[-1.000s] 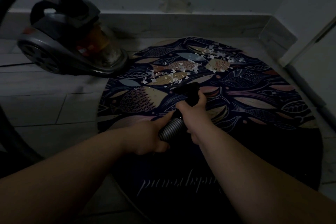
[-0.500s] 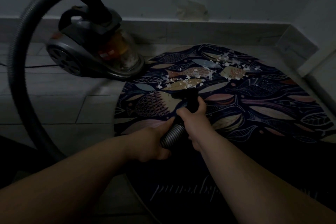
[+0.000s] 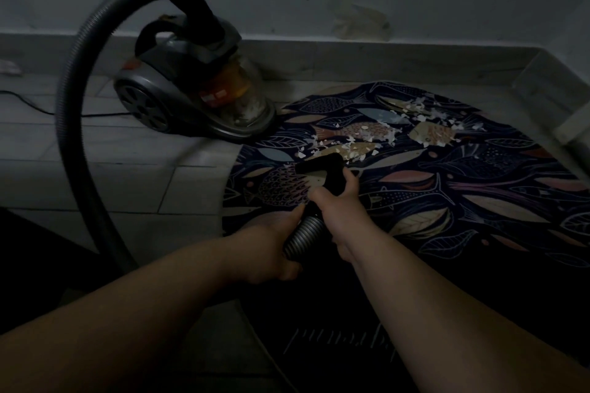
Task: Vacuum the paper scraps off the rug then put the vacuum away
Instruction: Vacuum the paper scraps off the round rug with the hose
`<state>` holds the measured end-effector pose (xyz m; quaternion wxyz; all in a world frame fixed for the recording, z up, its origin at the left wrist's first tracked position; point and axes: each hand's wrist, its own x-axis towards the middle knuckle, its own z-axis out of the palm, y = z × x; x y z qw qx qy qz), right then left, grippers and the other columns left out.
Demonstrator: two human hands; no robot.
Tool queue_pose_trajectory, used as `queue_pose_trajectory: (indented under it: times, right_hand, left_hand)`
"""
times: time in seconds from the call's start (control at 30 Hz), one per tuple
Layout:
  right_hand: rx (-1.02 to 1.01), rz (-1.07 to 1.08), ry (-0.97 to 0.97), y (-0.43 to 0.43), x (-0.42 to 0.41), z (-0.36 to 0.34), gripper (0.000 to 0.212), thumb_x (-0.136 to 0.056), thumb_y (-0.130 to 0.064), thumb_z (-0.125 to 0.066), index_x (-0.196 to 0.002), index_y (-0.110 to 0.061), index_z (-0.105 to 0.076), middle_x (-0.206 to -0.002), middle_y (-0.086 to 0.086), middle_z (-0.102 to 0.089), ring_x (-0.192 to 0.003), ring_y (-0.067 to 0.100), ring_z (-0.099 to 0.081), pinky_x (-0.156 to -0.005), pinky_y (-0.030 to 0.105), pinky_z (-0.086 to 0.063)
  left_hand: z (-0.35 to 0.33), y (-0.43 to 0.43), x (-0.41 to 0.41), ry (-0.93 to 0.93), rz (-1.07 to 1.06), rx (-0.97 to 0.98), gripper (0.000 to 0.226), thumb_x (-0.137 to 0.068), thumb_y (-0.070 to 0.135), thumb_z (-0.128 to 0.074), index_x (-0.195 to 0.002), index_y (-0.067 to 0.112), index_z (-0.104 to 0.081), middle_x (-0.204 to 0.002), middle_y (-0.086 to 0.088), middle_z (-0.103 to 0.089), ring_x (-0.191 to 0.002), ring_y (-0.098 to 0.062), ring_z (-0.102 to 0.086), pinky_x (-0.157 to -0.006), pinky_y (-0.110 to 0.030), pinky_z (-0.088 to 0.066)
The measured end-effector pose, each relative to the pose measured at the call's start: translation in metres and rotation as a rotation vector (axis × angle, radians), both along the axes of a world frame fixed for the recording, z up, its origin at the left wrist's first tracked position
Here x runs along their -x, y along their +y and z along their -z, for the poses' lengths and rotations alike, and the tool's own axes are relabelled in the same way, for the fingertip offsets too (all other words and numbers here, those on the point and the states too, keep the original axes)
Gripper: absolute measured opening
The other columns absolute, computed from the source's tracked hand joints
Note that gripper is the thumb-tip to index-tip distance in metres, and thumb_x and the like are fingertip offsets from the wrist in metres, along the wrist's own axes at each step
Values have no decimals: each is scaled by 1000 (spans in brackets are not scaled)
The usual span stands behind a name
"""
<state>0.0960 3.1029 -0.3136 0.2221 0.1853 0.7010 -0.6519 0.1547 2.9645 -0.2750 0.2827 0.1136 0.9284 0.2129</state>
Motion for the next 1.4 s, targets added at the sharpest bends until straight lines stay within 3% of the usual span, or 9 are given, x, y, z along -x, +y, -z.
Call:
queue_pose_trajectory:
  times: [0.13, 0.27, 0.4, 0.73, 0.83, 0.9, 1.07, 1.2, 1.4]
  right_hand:
    - [11, -18, -11, -14, 1, 1, 84, -88, -26, -62, -150, -46, -10, -126, 3, -51, -95, 22, -59, -81, 38, -54]
    - [14, -19, -17, -25, 2, 3, 84, -86, -28, -63, -149, -48, -11, -120, 3, -51, -96, 26, -60, -88, 48, -55]
    - [25, 36, -10, -23, 1, 4, 80, -89, -28, -61, -150, -47, -12, -129, 3, -50, -95, 23, -58, -84, 43, -55]
    - [-20, 115, 11, 6, 1, 4, 79, -92, -28, -58, -151, -45, -9, -147, 5, -42, -117, 29, -51, -100, 51, -47]
    - [-43, 138, 12, 17, 2, 4, 79, -91, -29, -59, -151, -46, -10, -145, 7, -44, -116, 31, -53, -99, 52, -48]
    - [-46, 155, 8, 25, 3, 4, 81, -90, -30, -61, -150, -47, -11, -145, 6, -44, -116, 31, -54, -98, 51, -49]
    - [-97, 178, 1, 46, 2, 2, 82, -91, -32, -61, -151, -47, -8, -148, 5, -40, -112, 30, -53, -96, 51, -49]
    - [-120, 215, -13, 59, 2, 3, 82, -87, -33, -60, -148, -52, -9, -147, 6, -42, -106, 33, -57, -90, 55, -53]
    - [-115, 266, -6, 73, 0, 5, 84, -80, -35, -63, -144, -56, -12, -138, 6, -49, -99, 31, -61, -86, 54, -55]
  left_hand:
    - [3, -13, -2, -60, -87, -12, 100, -87, 31, -64, -148, 29, 15, -150, -5, -32, -127, -13, -39, -72, 3, -18]
    - [3, -23, -3, -85, -114, -41, 102, -86, 32, -65, -146, 37, 17, -146, -1, -37, -103, -2, -41, -63, 6, -28]
    - [2, -24, 1, -93, -101, -33, 100, -86, 33, -64, -148, 36, 14, -149, 1, -34, -121, -9, -44, -81, -5, -28]
    - [9, 0, 13, -78, 1, -56, 101, -86, 30, -66, -150, 27, 13, -154, 0, -26, -133, -13, -34, -82, 0, -21]
    - [18, 9, 18, -30, 54, -63, 109, -76, 43, -68, -149, 35, 12, -153, 0, -28, -133, -16, -37, -106, -17, -31]
    - [26, 13, 21, 0, 89, -52, 113, -62, 60, -61, -147, 41, 12, -151, 1, -31, -133, -17, -38, -109, -31, -36]
    - [37, 29, 28, 33, 114, 12, 114, -55, 72, -50, -145, 45, 15, -146, 2, -37, -131, -15, -38, -109, -31, -35]
    - [30, 45, 28, -13, 116, 0, 105, -78, 49, -64, -147, 39, 15, -153, 4, -27, -136, -12, -32, -108, -17, -26]
    - [28, 63, 30, -75, 107, -87, 104, -82, 39, -66, -148, 37, 14, -154, 1, -27, -128, -10, -41, -99, -13, -32]
